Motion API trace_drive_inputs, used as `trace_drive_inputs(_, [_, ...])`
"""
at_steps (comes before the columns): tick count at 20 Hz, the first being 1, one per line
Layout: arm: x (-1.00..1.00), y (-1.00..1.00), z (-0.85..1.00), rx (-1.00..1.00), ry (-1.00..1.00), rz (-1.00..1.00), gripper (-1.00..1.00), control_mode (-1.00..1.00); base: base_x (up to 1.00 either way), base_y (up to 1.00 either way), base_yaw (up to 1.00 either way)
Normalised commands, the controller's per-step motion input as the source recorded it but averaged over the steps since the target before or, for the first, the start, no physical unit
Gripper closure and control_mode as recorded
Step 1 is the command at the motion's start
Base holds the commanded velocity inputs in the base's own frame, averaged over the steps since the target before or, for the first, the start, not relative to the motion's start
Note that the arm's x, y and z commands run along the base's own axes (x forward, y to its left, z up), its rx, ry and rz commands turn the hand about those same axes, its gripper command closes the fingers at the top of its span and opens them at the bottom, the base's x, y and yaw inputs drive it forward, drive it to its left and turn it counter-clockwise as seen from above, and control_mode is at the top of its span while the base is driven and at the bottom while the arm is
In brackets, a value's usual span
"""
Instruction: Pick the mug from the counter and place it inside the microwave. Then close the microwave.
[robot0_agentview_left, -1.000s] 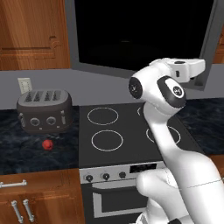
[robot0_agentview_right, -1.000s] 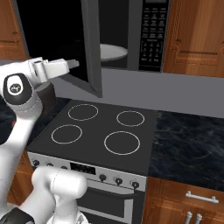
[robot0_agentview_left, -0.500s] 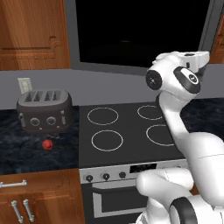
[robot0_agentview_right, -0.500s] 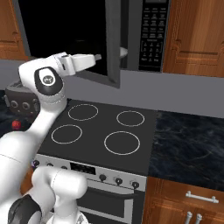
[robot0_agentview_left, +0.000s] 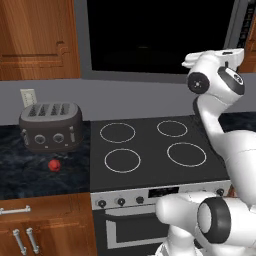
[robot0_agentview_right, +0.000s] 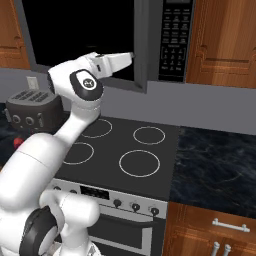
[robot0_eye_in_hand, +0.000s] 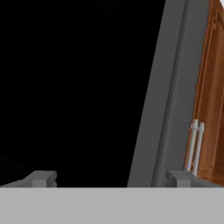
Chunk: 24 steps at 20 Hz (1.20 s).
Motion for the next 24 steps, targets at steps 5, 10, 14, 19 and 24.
trace_drive_inputs(5, [0.27,-0.18,0.19,0.00,0.01,0.13,-1.00,-1.00,0.00,0.00,0.00])
trace_drive_inputs(10, [0.26,-0.10,0.09,0.00,0.04,0.12,-1.00,-1.00,0.00,0.00,0.00])
trace_drive_inputs(14, [0.34,-0.06,0.09,0.00,0.08,0.12,-1.00,-1.00,0.00,0.00,0.00])
trace_drive_inputs(19, [0.36,-0.01,0.07,0.00,0.14,0.13,-1.00,-1.00,0.00,0.00,0.00])
trace_drive_inputs(24, [0.37,0.00,0.12,0.00,0.17,0.11,-1.00,-1.00,0.00,0.00,0.00])
